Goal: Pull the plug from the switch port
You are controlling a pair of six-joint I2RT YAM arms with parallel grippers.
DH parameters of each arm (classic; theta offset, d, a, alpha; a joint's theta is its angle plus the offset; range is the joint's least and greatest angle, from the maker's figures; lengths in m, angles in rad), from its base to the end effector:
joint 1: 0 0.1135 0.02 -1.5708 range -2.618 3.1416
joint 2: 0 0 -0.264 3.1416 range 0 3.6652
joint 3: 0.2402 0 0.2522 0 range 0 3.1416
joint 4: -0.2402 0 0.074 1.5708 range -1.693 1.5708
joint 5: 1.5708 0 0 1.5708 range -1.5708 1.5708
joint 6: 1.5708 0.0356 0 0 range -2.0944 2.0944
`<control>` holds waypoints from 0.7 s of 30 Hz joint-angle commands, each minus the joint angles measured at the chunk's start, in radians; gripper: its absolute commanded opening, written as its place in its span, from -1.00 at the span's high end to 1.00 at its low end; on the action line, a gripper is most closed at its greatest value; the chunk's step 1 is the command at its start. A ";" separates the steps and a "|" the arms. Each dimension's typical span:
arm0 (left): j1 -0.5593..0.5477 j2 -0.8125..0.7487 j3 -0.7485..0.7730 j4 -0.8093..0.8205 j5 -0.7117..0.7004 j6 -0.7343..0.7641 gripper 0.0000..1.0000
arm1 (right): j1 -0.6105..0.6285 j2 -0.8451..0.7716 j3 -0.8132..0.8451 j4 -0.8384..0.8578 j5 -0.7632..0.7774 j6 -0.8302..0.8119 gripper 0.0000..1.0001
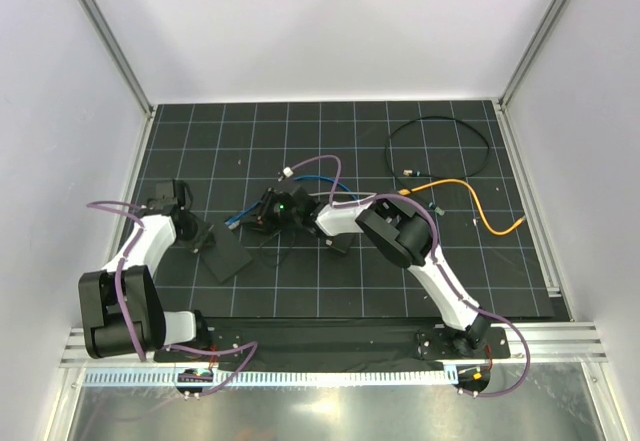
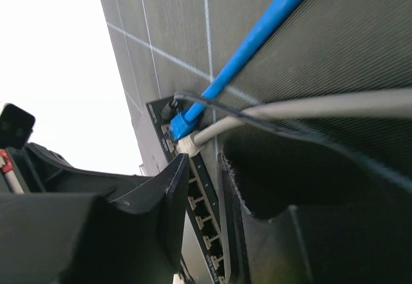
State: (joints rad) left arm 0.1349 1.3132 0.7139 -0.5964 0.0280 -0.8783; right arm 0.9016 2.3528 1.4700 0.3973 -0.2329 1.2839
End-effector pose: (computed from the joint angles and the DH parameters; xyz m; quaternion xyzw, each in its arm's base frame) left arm 0.2271 0.0298 0.1782 -0.4744 0.8603 -0.0805 0.1687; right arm 0.3062 0.4004 0.0990 0.1027 0.8465 0.5012 0.1476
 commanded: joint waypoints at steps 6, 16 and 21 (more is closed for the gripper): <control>0.006 0.011 -0.048 -0.054 -0.060 0.042 1.00 | 0.031 0.043 0.114 -0.101 -0.049 0.015 0.34; 0.006 0.009 -0.037 -0.060 -0.060 0.045 1.00 | 0.030 0.095 0.128 -0.084 -0.014 0.097 0.29; 0.006 0.006 -0.044 -0.062 -0.063 0.045 1.00 | 0.030 0.112 0.160 -0.143 0.009 0.108 0.32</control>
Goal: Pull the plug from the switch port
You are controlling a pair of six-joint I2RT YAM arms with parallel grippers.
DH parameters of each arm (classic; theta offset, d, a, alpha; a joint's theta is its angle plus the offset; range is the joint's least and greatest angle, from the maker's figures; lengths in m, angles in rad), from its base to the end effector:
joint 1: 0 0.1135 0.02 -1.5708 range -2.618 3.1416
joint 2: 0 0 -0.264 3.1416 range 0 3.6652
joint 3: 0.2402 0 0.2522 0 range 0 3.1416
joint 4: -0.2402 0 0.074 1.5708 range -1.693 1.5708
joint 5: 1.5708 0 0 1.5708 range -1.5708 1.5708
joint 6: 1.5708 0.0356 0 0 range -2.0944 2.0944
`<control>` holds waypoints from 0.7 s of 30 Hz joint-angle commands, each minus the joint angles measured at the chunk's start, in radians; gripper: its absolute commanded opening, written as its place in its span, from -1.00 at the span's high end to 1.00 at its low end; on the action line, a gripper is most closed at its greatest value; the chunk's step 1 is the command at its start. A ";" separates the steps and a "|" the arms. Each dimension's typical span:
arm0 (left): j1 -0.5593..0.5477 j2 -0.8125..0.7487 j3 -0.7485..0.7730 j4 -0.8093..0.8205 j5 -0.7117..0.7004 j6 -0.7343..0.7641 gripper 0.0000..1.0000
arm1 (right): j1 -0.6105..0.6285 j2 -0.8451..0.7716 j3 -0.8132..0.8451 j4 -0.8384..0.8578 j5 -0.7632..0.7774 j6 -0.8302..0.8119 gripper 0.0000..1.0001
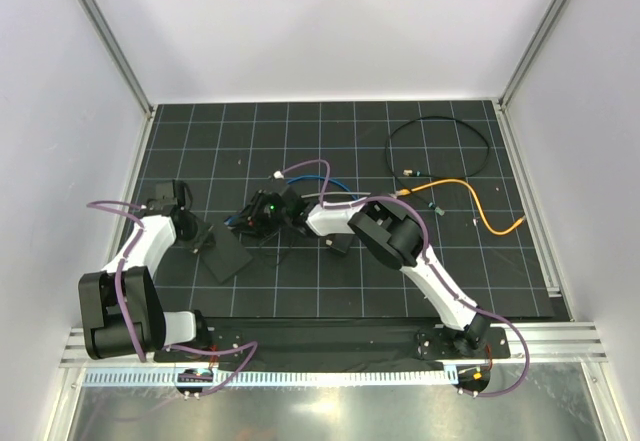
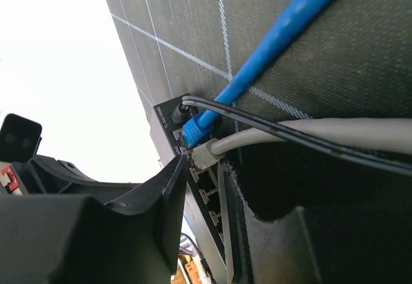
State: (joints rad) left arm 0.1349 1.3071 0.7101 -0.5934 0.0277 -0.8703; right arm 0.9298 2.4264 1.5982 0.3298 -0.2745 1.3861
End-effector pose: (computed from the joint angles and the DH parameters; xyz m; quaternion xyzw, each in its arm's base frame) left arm 0.2263 0.0297 0.1785 -0.4707 0.8617 -0.0806 0.1715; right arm 0.3058 0.4260 0.0950 0.1245 0.8453 0.5107 0.0953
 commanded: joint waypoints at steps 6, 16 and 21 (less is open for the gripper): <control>0.006 0.020 -0.035 -0.065 -0.066 0.042 1.00 | 0.003 0.042 0.063 -0.179 0.089 -0.053 0.31; 0.006 0.021 -0.041 -0.063 -0.069 0.048 1.00 | 0.010 0.068 0.126 -0.324 0.169 -0.111 0.48; 0.005 0.015 -0.044 -0.072 -0.089 0.044 1.00 | 0.007 0.069 0.108 -0.334 0.172 -0.073 0.98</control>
State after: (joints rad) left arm 0.1360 1.3048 0.7101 -0.5930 0.0139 -0.8555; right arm 0.9424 2.4378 1.7210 0.1169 -0.2043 1.3354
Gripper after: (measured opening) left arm 0.009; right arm 0.235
